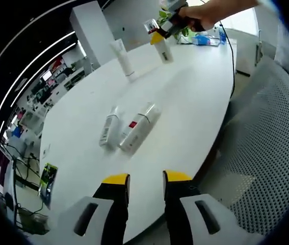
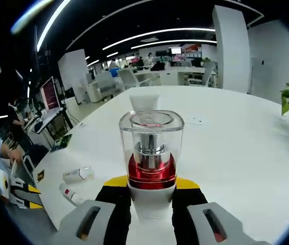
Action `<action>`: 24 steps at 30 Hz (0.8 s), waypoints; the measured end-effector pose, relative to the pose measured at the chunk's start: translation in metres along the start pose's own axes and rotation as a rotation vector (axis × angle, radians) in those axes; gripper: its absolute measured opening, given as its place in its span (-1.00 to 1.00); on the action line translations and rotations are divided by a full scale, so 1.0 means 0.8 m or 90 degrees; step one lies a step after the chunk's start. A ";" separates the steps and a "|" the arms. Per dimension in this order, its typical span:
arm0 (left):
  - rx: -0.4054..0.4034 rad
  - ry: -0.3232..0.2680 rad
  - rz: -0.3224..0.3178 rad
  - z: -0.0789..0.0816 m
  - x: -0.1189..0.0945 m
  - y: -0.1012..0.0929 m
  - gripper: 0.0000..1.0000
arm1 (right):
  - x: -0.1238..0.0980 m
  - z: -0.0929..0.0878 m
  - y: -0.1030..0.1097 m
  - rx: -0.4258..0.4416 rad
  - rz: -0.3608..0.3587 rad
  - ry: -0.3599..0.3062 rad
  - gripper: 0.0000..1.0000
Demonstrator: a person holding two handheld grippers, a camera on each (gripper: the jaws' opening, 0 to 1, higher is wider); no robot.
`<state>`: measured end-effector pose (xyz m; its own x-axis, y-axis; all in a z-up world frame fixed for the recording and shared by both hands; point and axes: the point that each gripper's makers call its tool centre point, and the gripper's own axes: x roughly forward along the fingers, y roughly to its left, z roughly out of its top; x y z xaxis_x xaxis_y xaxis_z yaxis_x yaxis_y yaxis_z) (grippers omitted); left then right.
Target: Arrange the skincare products in the storage area until every visible bottle or jar stands upright without overlapping.
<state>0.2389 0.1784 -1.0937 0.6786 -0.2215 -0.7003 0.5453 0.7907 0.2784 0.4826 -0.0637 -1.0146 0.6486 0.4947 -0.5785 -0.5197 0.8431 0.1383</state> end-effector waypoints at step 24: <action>-0.006 0.029 0.004 -0.014 0.002 0.004 -0.57 | 0.030 -0.004 -0.005 0.004 -0.010 -0.001 -0.52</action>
<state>0.2362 0.1866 -1.1013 0.6591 -0.1899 -0.7277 0.5360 0.7974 0.2774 0.4984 -0.0562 -1.0317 0.6570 0.4818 -0.5798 -0.5064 0.8518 0.1340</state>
